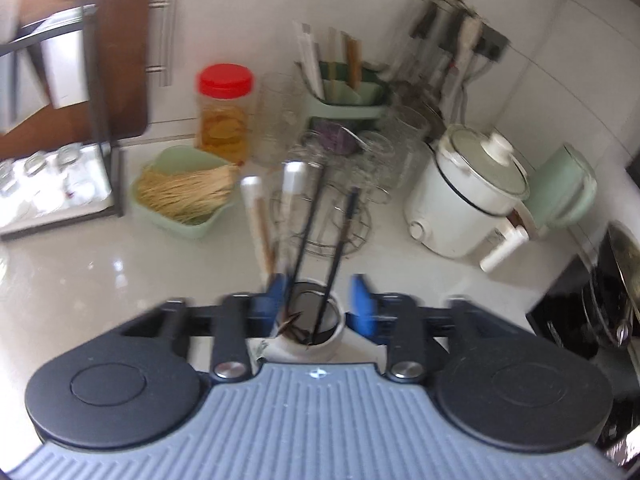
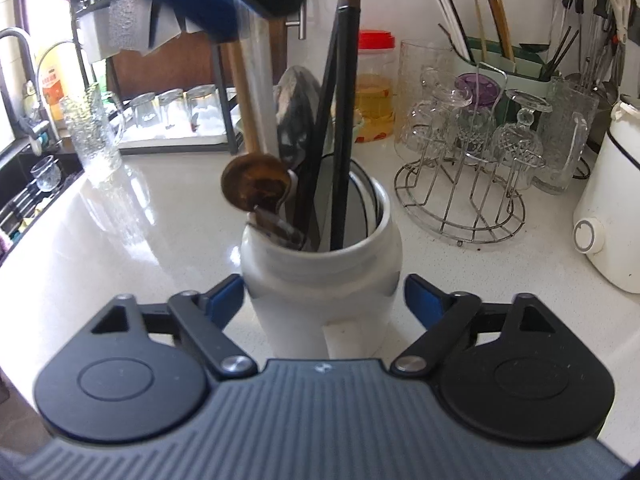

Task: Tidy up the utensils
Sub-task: 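Lower the mug onto the counter and open the right tool while the left tool withdraws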

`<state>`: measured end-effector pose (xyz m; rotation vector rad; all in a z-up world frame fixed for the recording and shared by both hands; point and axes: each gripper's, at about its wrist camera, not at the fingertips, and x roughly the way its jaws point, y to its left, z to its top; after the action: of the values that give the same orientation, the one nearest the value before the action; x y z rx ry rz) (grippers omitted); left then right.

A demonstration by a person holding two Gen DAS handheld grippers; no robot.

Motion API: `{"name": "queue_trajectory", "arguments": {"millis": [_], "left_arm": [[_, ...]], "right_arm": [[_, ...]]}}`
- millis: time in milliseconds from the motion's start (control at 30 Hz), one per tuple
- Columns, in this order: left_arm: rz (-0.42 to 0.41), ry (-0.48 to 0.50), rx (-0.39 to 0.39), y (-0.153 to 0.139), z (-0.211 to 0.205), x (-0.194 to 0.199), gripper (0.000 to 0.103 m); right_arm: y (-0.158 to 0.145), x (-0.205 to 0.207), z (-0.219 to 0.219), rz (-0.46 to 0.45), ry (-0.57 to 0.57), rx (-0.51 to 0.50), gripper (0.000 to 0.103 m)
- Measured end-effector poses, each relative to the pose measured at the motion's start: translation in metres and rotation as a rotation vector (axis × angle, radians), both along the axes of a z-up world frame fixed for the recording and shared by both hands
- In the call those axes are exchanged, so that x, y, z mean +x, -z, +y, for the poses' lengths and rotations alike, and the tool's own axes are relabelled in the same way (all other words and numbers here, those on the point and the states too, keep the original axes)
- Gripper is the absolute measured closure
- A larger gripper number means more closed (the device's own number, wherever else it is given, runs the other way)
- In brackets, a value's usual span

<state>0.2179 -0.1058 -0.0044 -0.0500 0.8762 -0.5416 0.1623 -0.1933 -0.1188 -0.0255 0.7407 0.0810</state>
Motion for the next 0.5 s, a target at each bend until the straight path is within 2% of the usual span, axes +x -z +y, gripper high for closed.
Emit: {"name": "queue_trajectory", "arguments": {"millis": [33,133,367,500], "left_arm": [[-0.004,-0.023,-0.005,-0.002,0.006,-0.003,0.047],[-0.014,-0.077,-0.001,-0.007,0.022,-0.012,0.042],[-0.082,-0.178,0.005,-0.030,0.060,-0.032,0.041],[-0.122,-0.223,-0.003,-0.046,0.078,-0.045,0.032]], "right_arm": [[-0.001,0.001,0.000,-0.004,-0.007,0.001,0.001],[-0.007,0.004,-0.001,-0.018,-0.030,0.020,0.001],[-0.039,-0.002,-0.005,-0.048,-0.051,0.058,0.001],[-0.066,-0.013,-0.008,-0.062,-0.049,0.080,0.001]]}}
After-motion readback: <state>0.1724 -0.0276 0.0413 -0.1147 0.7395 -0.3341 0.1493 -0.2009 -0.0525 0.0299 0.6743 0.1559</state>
